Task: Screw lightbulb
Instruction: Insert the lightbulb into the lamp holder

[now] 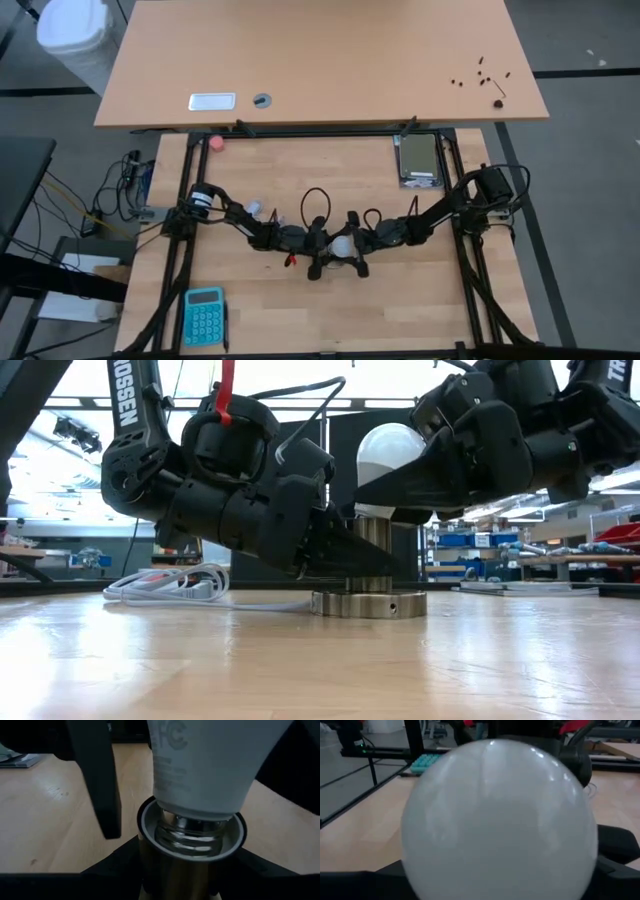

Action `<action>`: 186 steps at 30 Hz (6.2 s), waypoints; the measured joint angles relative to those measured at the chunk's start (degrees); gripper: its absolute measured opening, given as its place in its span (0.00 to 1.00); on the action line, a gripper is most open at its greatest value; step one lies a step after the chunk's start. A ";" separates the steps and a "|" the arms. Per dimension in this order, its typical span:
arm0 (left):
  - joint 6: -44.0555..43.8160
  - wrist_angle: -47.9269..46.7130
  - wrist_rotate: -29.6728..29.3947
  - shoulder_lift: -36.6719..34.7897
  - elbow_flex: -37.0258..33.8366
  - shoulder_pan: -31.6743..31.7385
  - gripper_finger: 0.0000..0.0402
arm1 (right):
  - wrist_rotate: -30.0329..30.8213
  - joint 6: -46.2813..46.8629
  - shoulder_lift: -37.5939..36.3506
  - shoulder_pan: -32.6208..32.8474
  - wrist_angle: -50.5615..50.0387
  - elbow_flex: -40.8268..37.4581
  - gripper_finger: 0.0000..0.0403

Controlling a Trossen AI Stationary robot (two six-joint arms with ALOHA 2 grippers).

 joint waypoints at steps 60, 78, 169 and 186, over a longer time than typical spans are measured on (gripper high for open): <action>-0.20 -0.01 -5.79 0.01 0.00 -0.04 0.52 | -1.07 5.05 -5.01 -0.74 -29.20 10.67 0.48; 1.12 -0.09 -3.66 -0.35 -0.73 -0.37 0.71 | 0.76 5.46 -4.96 -1.14 -31.03 10.69 0.48; 0.92 2.73 -7.63 -2.69 -6.49 -0.55 0.47 | 5.96 5.01 -6.34 -2.45 -40.97 15.17 0.48; 0.65 2.32 -8.04 -2.69 -6.46 -0.55 0.47 | 5.65 5.58 -6.51 -1.46 -43.66 15.32 0.48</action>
